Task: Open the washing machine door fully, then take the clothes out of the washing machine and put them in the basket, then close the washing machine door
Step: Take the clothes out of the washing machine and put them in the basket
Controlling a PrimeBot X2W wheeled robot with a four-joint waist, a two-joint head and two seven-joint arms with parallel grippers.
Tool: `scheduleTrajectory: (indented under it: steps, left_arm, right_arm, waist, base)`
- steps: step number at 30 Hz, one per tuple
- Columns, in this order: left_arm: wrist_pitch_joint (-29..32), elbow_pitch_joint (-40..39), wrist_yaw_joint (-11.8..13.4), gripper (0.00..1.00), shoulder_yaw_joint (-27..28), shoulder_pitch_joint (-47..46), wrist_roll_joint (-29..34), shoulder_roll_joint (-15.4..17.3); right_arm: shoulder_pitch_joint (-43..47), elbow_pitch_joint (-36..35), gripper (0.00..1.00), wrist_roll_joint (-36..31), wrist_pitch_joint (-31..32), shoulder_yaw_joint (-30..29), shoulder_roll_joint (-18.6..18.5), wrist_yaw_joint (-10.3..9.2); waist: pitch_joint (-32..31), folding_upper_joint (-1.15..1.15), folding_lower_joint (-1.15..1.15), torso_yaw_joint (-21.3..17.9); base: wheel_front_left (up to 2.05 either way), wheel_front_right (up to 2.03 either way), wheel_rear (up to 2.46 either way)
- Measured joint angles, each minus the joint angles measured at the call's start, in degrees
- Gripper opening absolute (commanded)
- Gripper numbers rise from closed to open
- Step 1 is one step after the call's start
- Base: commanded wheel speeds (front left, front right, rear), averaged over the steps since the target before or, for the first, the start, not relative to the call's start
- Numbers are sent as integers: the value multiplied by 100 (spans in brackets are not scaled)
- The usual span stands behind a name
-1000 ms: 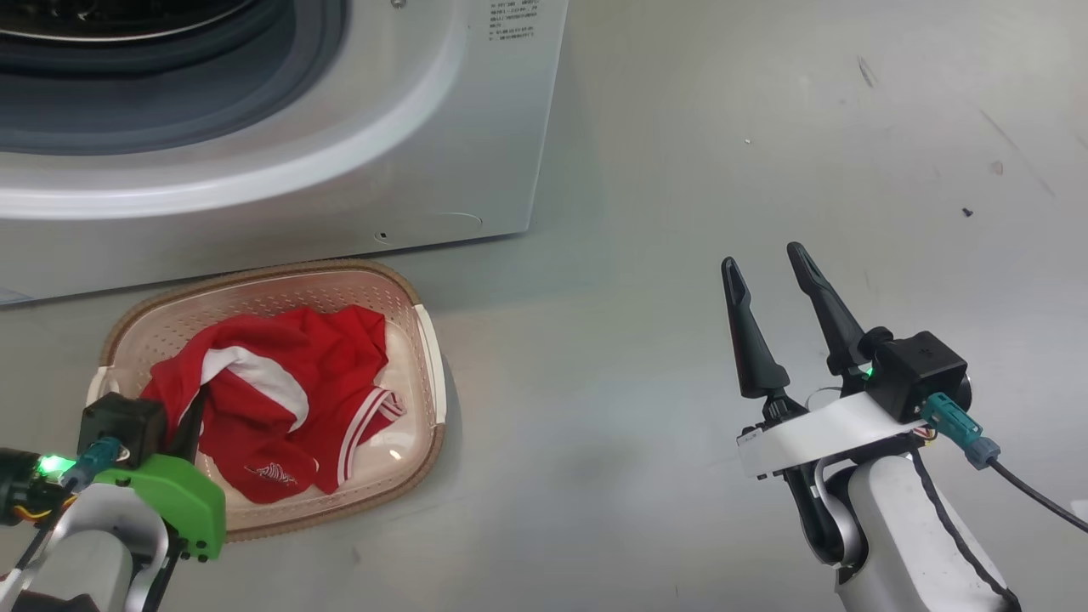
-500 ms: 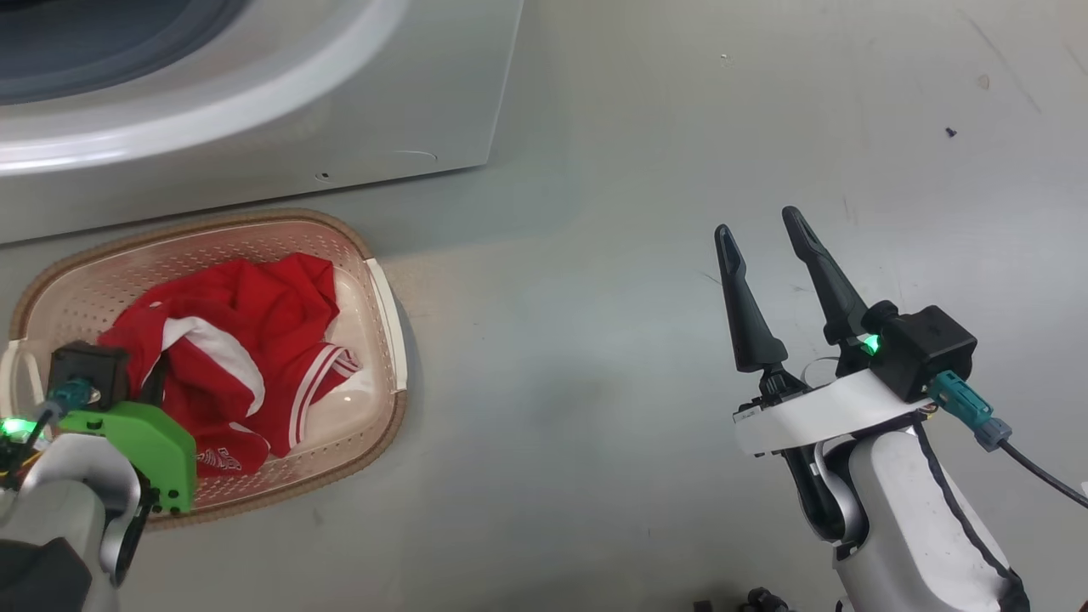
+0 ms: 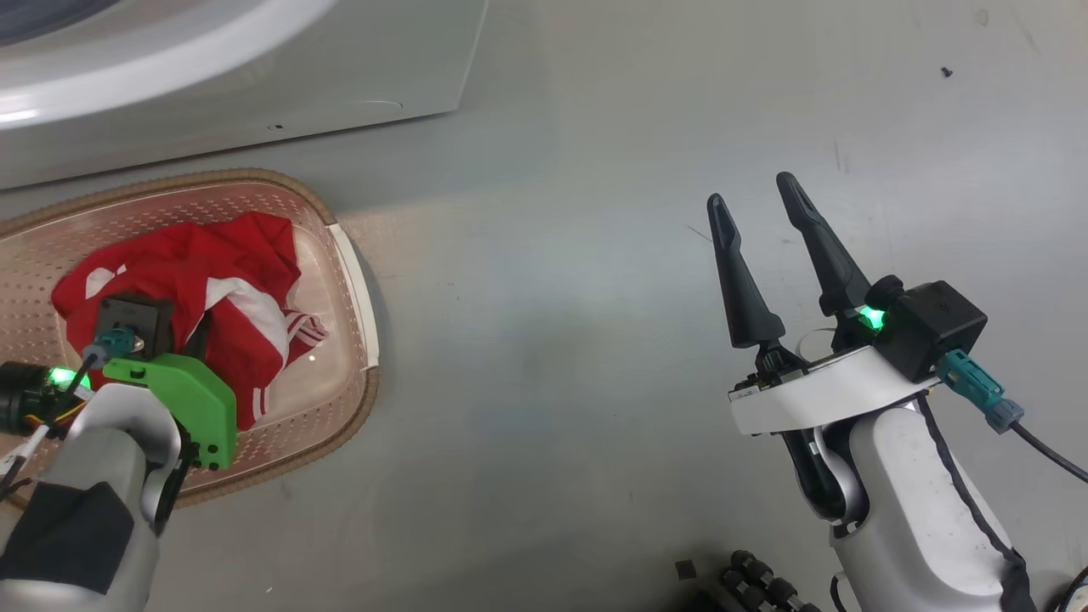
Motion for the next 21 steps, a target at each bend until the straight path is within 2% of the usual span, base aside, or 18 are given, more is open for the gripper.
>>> scheduleTrajectory:
  steps: [7,16,17,18,21]
  left_arm:
    - [-11,309,-12,0,-58,-224,-3,-254]
    - [-64,706,-85,0,-35,-413,-55,-377]
    - [-64,770,-85,40,-21,-431,-67,-383]
    - [-66,826,-85,100,-19,-442,-75,-383]
    - [-120,957,-85,100,1,-477,-83,-389]
  right_arm:
    - [-31,-4,100,31,0,40,9,-43]
    - [-48,-16,100,31,0,24,14,-93]
    - [-48,-16,100,31,0,23,14,-94]
    - [-49,-16,100,31,0,21,15,-96]
    - [-77,-15,100,31,0,19,15,-101]
  waist:
    - [139,0,0,-49]
    - [202,0,0,-49]
    - [207,0,0,-47]
    - [211,0,0,-44]
    - [216,0,0,-31]
  base:
    - [0,0,0]
    - [0,0,0]
    - [0,0,0]
    - [0,0,0]
    - [0,0,0]
